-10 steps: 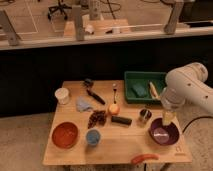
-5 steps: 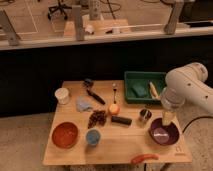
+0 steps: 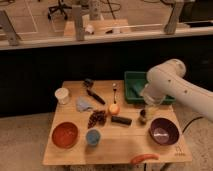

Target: Place towel in tray

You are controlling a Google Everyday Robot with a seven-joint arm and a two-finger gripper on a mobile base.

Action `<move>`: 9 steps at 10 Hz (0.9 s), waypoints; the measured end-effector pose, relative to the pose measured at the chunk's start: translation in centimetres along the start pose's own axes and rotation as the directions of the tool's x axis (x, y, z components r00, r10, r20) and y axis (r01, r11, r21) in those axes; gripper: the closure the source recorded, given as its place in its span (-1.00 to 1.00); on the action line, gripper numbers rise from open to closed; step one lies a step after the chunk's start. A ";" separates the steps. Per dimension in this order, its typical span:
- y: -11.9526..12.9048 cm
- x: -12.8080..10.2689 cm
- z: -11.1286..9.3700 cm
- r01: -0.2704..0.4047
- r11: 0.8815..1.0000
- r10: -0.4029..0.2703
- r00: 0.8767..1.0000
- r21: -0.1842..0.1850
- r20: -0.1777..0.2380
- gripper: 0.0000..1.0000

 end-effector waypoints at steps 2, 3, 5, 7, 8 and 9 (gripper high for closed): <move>-2.3 -4.1 1.0 0.049 0.999 -0.049 0.999 0.012 0.013 -0.60; -3.8 -7.0 1.8 0.079 0.997 -0.079 0.997 0.016 0.013 -0.60; -4.4 -8.5 2.2 0.091 0.996 -0.091 0.996 0.014 0.008 -0.60; -4.4 -8.4 2.2 0.089 0.996 -0.089 0.996 0.015 0.007 -0.60; -4.4 -8.4 2.2 0.090 0.996 -0.090 0.996 0.015 0.008 -0.60; -4.4 -8.5 2.2 0.090 0.996 -0.090 0.996 0.015 0.008 -0.60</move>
